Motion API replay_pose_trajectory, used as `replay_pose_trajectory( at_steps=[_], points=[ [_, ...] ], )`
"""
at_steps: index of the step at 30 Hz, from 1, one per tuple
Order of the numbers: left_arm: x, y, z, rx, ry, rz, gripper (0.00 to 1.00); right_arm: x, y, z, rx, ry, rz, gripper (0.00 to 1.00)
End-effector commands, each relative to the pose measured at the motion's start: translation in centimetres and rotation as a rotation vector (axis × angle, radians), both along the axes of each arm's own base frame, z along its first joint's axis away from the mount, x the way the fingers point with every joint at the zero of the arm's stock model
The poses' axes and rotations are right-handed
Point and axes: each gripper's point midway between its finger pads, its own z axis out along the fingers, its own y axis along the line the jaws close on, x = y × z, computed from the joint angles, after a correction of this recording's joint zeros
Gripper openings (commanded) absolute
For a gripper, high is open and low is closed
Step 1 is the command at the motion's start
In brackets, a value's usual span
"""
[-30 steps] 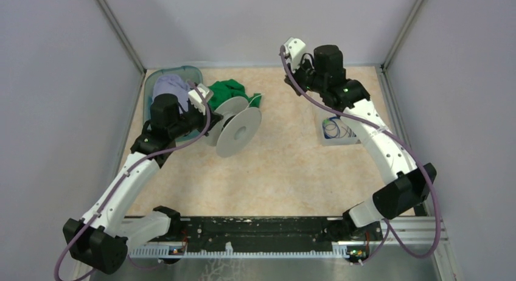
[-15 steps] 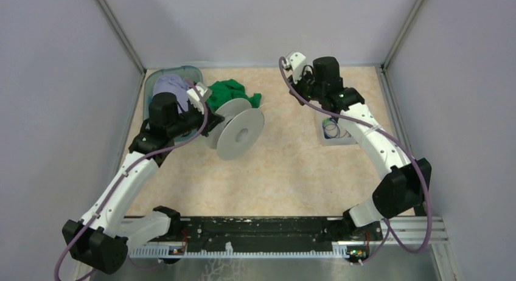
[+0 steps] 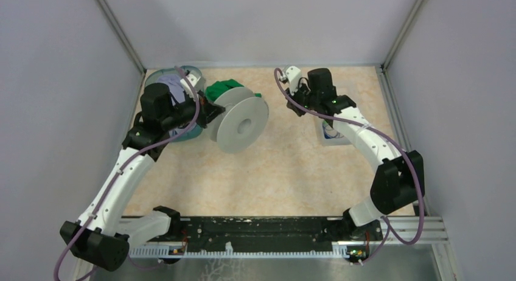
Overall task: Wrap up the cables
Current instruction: Wrap the cable around the cable reel.
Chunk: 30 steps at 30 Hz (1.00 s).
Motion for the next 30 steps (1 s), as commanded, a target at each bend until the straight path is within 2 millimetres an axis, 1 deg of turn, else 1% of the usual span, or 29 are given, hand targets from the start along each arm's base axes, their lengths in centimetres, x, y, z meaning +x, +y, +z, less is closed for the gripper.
replay_pose_trajectory(
  at_steps=[1, 4, 7, 9, 14, 18, 22, 25, 30],
  points=[
    [-0.3, -0.9, 5.4, -0.103, -0.082, -0.047, 0.0, 0.3, 1.0, 1.1, 0.064, -0.031, 0.035, 0.0],
    [0.0, -1.0, 6.6, -0.13, -0.084, -0.039, 0.0, -0.3, 1.5, 0.9, 0.087, -0.013, 0.063, 0.0],
    [0.5, -0.9, 7.8, -0.168, -0.082, -0.013, 0.0, -0.9, 2.2, 0.8, 0.126, -0.005, 0.101, 0.0],
    [1.1, -0.8, 8.3, -0.184, -0.08, 0.013, 0.0, -1.3, 2.7, 0.8, 0.146, 0.007, 0.122, 0.0],
    [2.6, -0.1, 8.4, -0.231, -0.044, 0.09, 0.0, -2.4, 3.7, 0.9, 0.214, 0.022, 0.175, 0.0],
    [3.8, 0.9, 8.4, -0.265, -0.015, 0.168, 0.0, -3.6, 4.7, 1.2, 0.279, 0.056, 0.223, 0.0],
    [4.8, 1.8, 8.9, -0.295, 0.004, 0.24, 0.0, -4.8, 5.8, 1.3, 0.358, 0.103, 0.275, 0.0],
    [5.7, 2.4, 9.4, -0.318, 0.017, 0.294, 0.0, -5.6, 6.6, 1.4, 0.402, 0.136, 0.318, 0.03],
    [6.9, 3.3, 9.2, -0.325, 0.029, 0.368, 0.0, -7.0, 8.2, 0.7, 0.441, 0.209, 0.385, 0.04]
  ],
)
